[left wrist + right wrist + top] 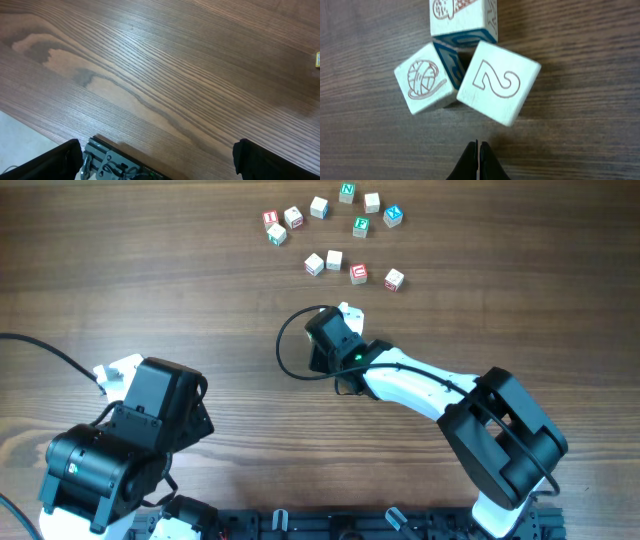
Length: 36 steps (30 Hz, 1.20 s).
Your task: Form a circle
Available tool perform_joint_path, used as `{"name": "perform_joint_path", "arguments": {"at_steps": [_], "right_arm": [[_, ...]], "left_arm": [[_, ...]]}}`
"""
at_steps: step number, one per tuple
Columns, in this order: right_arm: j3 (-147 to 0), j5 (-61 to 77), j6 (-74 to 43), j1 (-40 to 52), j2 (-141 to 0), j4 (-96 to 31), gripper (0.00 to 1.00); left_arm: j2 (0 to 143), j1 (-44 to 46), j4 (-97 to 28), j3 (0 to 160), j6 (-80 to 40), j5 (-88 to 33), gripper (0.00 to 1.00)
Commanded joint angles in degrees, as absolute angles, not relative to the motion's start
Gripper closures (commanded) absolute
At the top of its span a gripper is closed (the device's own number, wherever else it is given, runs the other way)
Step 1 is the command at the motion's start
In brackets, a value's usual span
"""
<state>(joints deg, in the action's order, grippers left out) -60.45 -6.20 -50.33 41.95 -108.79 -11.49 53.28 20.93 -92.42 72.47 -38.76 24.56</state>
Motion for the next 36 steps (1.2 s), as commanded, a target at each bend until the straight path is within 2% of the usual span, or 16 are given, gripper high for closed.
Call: {"name": "perform_joint_path", "arguments": {"at_steps": [1,36], "right_arm": [[-60.73,-9.21,-50.83,41.93,-108.4,-10.7,0.96],[-60.73,-12.47,-50.74,41.17,-108.4,-8.88,0.95]], "left_arm": [[53.15,20.6,-92.4,72.31,-39.7,24.49,0.0],[53.15,20.6,-92.4,72.31,-39.7,24.49,0.0]]}}
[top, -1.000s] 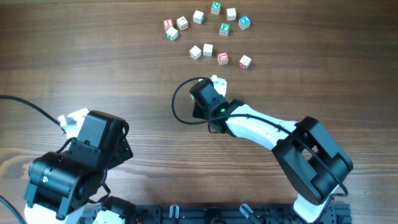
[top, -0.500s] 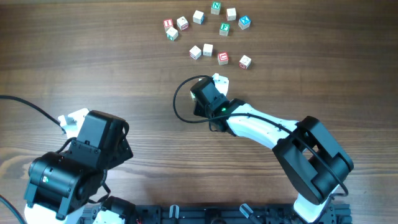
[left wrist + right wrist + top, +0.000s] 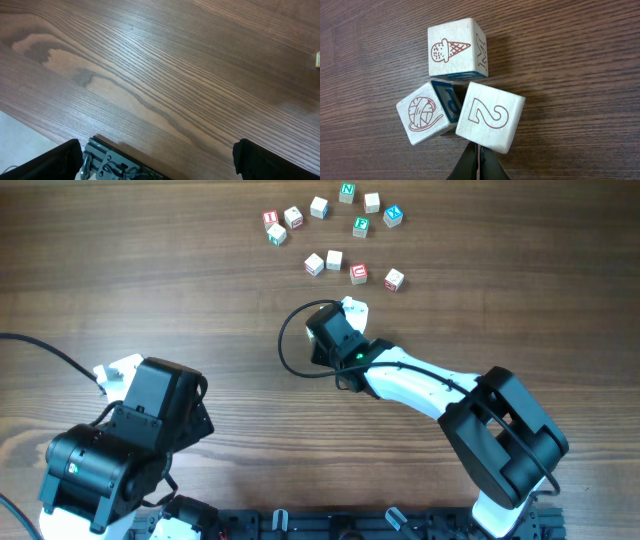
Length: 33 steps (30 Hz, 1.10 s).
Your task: Form a circle
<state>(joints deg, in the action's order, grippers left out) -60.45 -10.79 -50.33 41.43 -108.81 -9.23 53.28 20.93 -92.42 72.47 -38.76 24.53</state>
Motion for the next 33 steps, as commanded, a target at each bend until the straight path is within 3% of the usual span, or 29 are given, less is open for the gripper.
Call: {"name": "perform_joint_path", "arguments": {"at_steps": [1,13,18,23,33], "right_arm": [[-60.73,-12.47,-50.33,41.17,-108.4,-8.73,0.95],[-60.73,-10.13,-48.03,41.19,-108.16,-7.77,0.95],[-60.75,-9.28,-48.01,42.09,-103.61,-13.98,0.95],[-60.66,-17.98,-55.11,43.59,-101.03,-21.87,0.95],[-60.36,-15.99,-55.57,36.86,-106.54,-15.86,0.95]], "left_arm": [[53.15,20.6,-92.4,72.31,-39.7,24.49,0.0],[53.15,20.6,-92.4,72.31,-39.7,24.49,0.0],[53.15,20.6,-92.4,72.31,-39.7,24.49,0.0],[53.15,20.6,-92.4,72.31,-39.7,24.49,0.0],[53.15,20.6,-92.4,72.31,-39.7,24.49,0.0]]}}
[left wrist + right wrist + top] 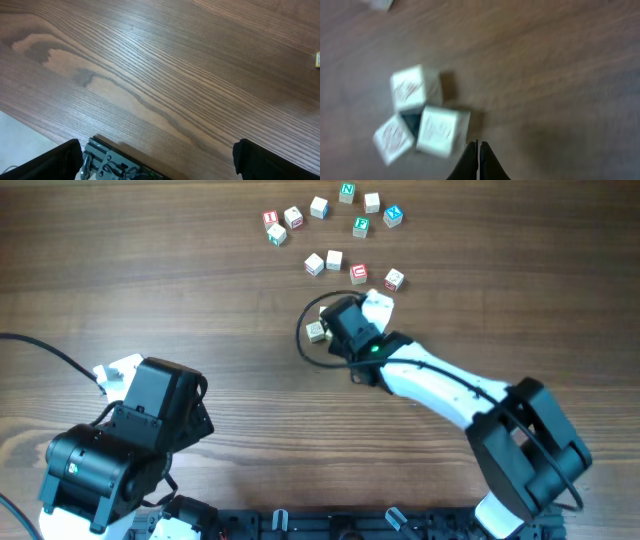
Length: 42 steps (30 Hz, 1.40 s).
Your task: Form a circle
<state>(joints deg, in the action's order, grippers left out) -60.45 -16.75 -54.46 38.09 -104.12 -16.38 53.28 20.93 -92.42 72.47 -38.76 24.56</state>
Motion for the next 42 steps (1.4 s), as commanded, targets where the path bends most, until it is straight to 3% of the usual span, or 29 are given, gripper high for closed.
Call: {"name": "perform_joint_path", "arguments": {"at_steps": [1,42], "right_arm": [[-60.36,-15.22,-55.51,36.67,-106.94,-15.79,0.95],[-60.36,-10.26,-52.51,36.69,-109.32,-10.11,0.96]], "left_arm": [[53.15,20.6,-92.4,72.31,-39.7,24.49,0.0],[53.15,20.6,-92.4,72.31,-39.7,24.49,0.0]]}}
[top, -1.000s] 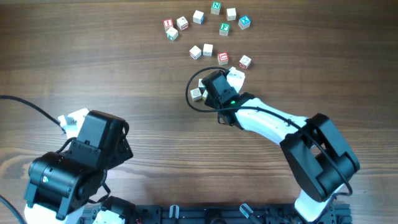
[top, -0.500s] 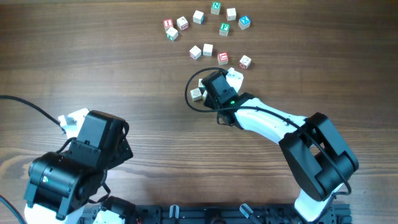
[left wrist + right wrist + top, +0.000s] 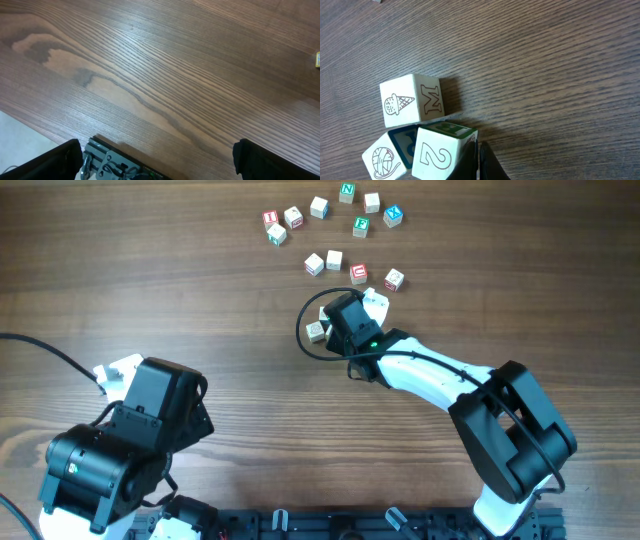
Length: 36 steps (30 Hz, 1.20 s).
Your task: Form a circle
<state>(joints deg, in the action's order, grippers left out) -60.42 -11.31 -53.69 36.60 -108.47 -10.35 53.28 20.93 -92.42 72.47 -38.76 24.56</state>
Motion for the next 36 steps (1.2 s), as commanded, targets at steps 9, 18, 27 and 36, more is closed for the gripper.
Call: {"name": "perform_joint_path", "arguments": {"at_steps": [9,18,27,36], "right_arm": [[-60.36,-9.98,-52.51,36.77,-109.32,-10.07,0.95],[-60.36,-9.96,-52.49,36.77,-109.32,-10.07,0.95],[-60.36,-8.91,-52.53,36.77,-109.32,-10.79,0.95],[-60.36,-8.91,-52.56,36.77,-109.32,-10.92,0.95]], "left_arm": [[53.15,20.6,-92.4,72.31,-39.7,24.49,0.0],[53.15,20.6,-92.4,72.31,-39.7,24.49,0.0],[53.15,20.6,-92.4,72.31,-39.7,24.49,0.0],[53.15,20.6,-92.4,72.31,-39.7,24.49,0.0]]}}
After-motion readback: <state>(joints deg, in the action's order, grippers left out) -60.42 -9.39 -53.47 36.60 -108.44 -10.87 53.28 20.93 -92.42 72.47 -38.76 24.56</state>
